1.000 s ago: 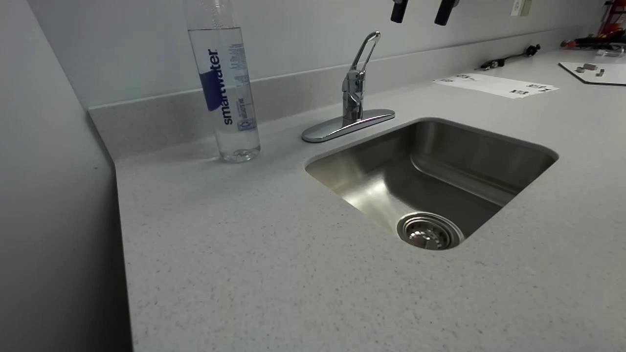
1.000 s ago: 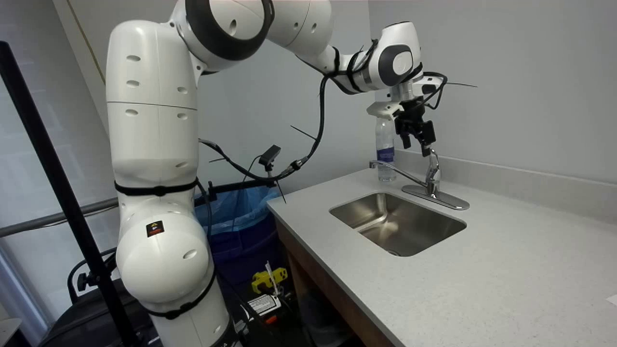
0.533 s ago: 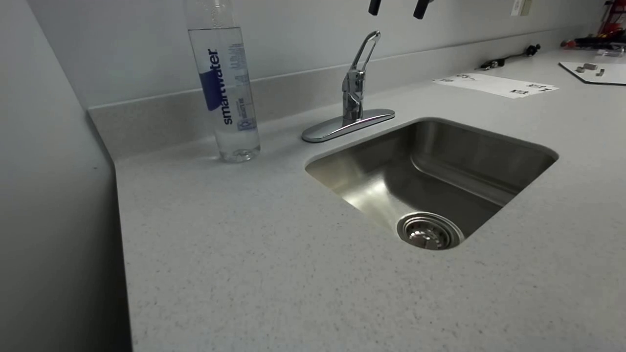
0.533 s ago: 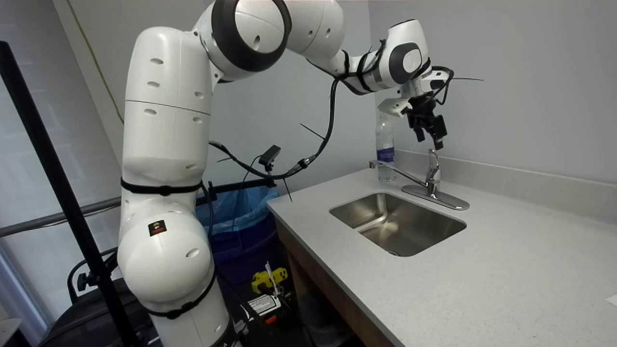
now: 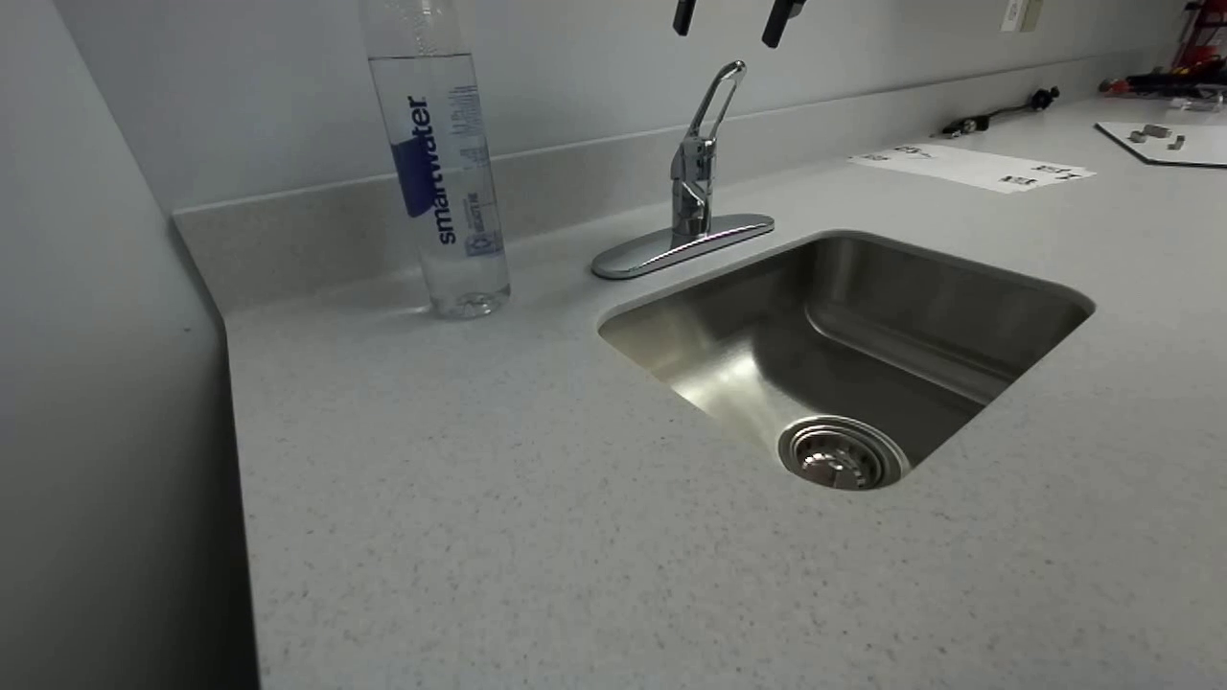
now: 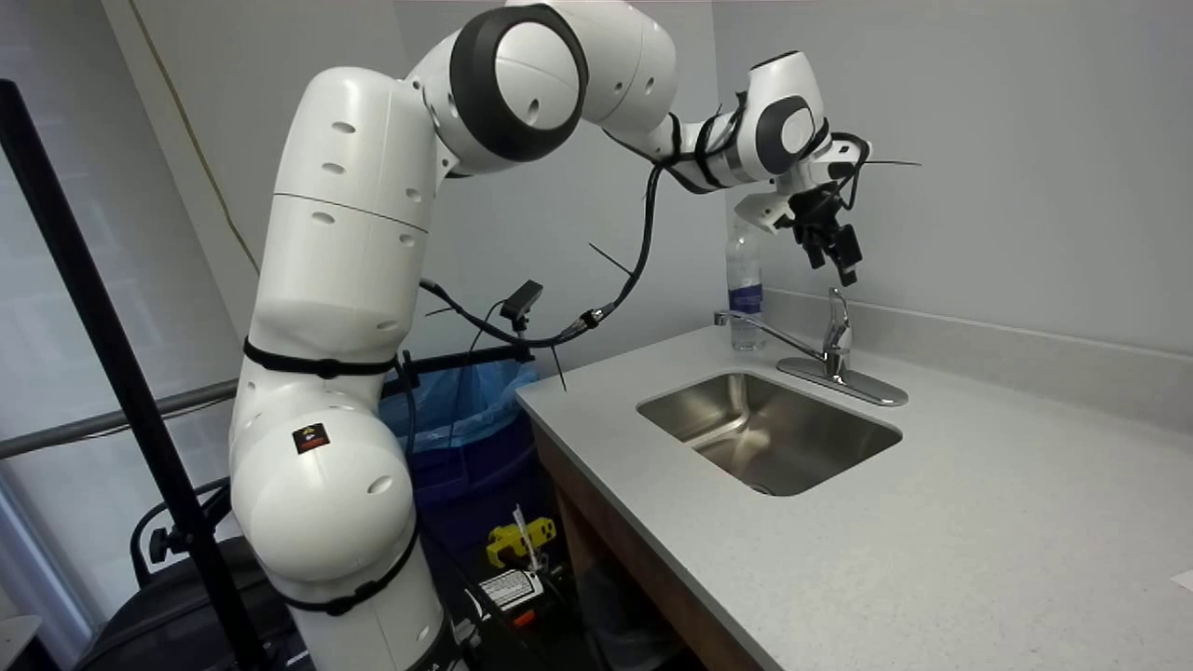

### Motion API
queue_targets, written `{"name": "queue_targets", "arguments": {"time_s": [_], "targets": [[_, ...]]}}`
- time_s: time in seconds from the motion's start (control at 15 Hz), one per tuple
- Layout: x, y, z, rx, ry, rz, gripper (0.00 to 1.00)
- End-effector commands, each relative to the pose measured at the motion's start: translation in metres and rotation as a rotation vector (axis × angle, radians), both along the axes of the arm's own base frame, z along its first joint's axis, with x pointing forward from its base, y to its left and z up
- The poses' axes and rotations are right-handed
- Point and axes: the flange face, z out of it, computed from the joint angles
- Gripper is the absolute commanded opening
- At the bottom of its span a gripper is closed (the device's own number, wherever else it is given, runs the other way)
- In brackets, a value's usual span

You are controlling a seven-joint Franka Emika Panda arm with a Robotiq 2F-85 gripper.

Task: Close and open the faucet of the sink.

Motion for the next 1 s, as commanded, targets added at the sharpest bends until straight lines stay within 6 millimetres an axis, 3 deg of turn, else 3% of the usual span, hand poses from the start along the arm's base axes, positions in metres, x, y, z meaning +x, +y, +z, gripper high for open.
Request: {"name": "queue_targets", "arguments": {"time_s": [0.0, 0.4, 0.93], "targets": [[0.009, 0.017, 0.003, 0.027, -0.04, -0.029, 1.0], [0.01, 0.028, 0.001, 0.043, -0.064, -0.06, 1.0], [0.012, 0.026, 0.004, 0.044, -0.082, -0.088, 1.0]]}}
